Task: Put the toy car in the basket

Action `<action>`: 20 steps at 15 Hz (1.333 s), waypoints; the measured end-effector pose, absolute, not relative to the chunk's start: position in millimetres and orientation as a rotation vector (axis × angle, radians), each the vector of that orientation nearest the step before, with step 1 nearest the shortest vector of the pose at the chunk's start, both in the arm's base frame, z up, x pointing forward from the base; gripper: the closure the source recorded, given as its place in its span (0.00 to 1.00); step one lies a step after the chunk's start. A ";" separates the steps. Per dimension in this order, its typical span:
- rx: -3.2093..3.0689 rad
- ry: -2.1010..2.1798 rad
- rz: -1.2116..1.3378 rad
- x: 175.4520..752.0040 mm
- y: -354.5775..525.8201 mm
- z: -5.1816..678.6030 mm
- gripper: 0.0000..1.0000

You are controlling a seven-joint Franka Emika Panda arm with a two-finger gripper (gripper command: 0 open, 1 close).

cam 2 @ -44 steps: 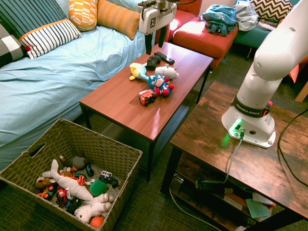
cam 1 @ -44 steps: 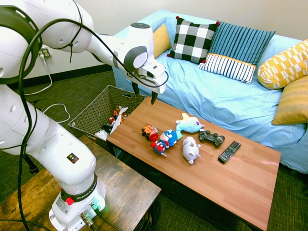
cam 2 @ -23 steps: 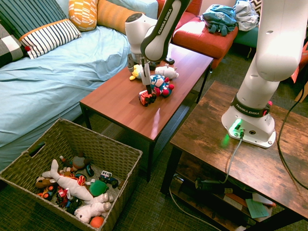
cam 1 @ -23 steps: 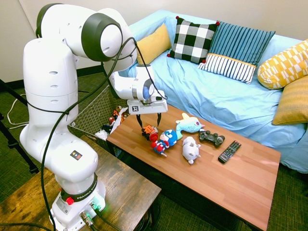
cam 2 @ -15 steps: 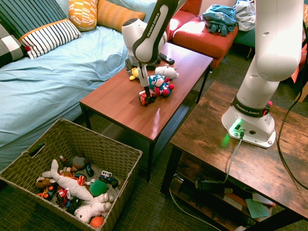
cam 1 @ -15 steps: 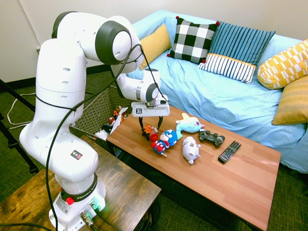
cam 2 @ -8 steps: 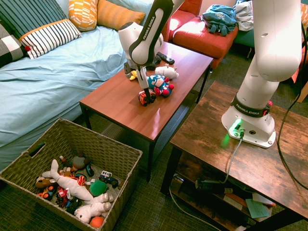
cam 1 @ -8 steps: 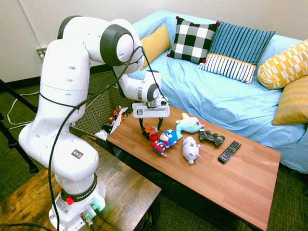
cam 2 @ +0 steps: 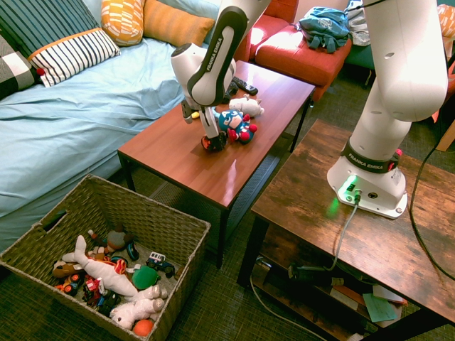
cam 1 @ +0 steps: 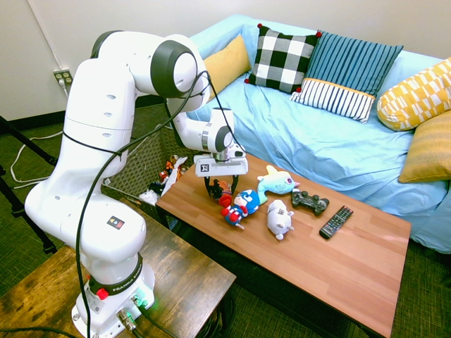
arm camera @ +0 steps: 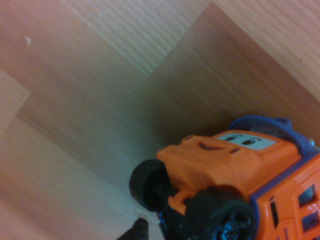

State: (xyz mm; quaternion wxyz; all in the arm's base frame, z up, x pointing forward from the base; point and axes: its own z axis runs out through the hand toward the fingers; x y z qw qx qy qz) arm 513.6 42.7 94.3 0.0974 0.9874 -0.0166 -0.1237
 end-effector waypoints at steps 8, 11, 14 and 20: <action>2.918 -0.055 -0.352 514.5 42.9 95.1 1.00; 2.932 -0.076 -0.296 515.9 37.4 107.0 1.00; 2.968 -0.037 -0.164 502.4 50.0 158.4 1.00; 2.945 0.306 0.061 437.3 266.4 294.6 1.00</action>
